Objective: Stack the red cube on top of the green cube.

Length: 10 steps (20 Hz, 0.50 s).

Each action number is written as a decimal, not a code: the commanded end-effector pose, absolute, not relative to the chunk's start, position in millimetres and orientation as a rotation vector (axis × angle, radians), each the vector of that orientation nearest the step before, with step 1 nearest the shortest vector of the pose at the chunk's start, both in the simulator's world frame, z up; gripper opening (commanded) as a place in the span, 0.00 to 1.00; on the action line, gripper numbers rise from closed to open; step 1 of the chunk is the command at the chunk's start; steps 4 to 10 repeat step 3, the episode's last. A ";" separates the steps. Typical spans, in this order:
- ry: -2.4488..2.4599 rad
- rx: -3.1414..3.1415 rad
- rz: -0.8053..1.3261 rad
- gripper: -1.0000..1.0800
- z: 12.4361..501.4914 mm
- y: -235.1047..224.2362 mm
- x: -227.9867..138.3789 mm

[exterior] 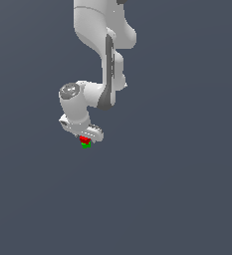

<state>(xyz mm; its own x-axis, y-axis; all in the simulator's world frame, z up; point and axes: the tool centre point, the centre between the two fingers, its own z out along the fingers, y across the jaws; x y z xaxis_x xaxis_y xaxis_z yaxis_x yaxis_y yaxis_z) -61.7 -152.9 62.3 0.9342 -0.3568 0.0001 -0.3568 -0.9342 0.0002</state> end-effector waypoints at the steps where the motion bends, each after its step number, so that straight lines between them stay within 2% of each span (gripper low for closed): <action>1: -0.569 3.089 0.000 0.96 62.4 -152.9 -61.6; 10: -0.569 3.089 0.000 0.96 62.4 -152.9 -61.6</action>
